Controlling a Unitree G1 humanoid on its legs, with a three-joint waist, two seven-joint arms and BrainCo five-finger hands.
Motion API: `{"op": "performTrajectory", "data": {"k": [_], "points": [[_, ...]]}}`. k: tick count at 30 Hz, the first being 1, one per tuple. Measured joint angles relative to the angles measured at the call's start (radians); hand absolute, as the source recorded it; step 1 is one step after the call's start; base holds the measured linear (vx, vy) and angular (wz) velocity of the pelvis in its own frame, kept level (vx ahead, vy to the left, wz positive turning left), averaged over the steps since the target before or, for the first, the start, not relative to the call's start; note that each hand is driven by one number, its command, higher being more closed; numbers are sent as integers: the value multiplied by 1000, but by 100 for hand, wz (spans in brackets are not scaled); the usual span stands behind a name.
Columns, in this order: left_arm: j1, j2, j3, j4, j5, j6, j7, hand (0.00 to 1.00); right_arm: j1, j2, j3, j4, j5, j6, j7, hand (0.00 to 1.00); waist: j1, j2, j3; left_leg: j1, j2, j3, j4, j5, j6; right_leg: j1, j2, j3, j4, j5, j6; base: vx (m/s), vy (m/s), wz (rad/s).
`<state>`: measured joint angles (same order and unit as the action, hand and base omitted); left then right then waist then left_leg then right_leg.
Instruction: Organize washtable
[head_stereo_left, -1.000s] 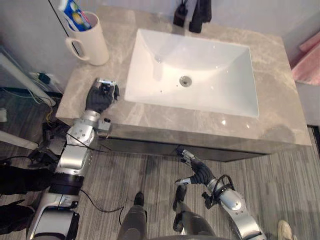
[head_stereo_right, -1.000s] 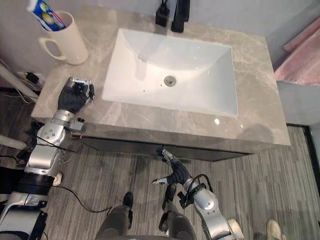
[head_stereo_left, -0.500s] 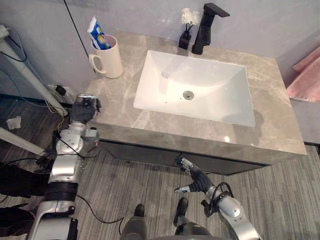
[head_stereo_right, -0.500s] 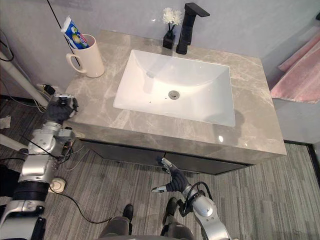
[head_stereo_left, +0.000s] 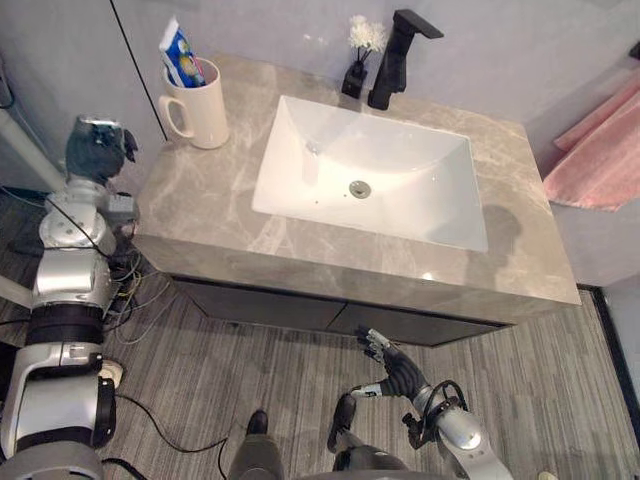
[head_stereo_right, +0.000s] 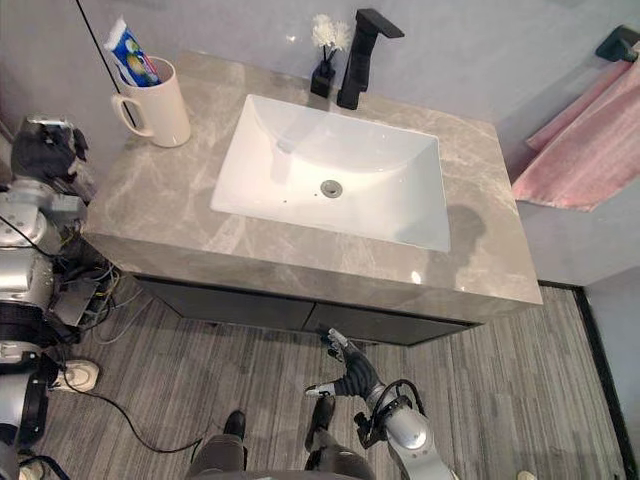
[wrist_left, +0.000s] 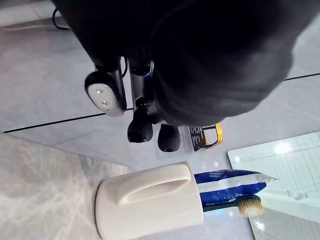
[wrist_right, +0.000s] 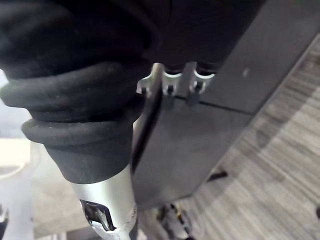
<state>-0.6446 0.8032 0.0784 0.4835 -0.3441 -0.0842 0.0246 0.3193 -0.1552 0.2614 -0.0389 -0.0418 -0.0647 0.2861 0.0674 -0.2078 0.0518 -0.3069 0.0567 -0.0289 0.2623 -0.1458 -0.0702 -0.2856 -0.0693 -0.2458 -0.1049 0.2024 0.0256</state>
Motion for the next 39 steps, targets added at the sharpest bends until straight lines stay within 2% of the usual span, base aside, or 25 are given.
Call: {"op": "performTrajectory", "data": {"k": [8,12,18,23,26,36,39], "points": [[-39,2,-35,-2,1,0,0,100,0,1,-19,-8,0,-4,3,0,-5,-14,28,-33,8,2,36,-13,-1,-17,1,1,0,-5,-4,-9,48,-1],[-39,2,-47,-3,2,0,-1,100,-8,1,-19,-9,0,-4,10,0,-5,-15,41,-38,10,1,52,-27,1,-17,4,-1,0,12,-4,17,70,-1],[-72,2,-51,-4,2,0,0,100,-16,1,-19,-32,1,-7,20,0,-27,-18,75,-50,6,1,74,-36,9,-17,0,3,0,18,1,-9,90,-1],[-113,2,-57,-4,2,0,4,100,-15,0,-23,-64,1,-7,14,0,-28,-23,116,-79,9,3,98,-40,9,-37,2,5,0,13,4,-29,67,-2],[-125,3,-75,-12,2,-2,4,100,-14,0,-42,-64,1,-7,6,0,-30,-28,120,-100,11,3,104,-41,7,-56,4,6,0,12,1,-21,51,-1],[-186,40,-93,-20,6,-1,9,100,-8,0,-65,-66,1,-8,-4,0,-33,-35,138,-132,14,5,139,-63,10,-74,11,12,0,22,2,-9,77,-2],[-250,72,-142,-20,13,-1,17,100,-9,0,-64,-71,0,-10,-4,0,-32,-53,157,-148,14,5,144,-63,10,-88,11,15,0,28,7,-24,73,-1]]}}
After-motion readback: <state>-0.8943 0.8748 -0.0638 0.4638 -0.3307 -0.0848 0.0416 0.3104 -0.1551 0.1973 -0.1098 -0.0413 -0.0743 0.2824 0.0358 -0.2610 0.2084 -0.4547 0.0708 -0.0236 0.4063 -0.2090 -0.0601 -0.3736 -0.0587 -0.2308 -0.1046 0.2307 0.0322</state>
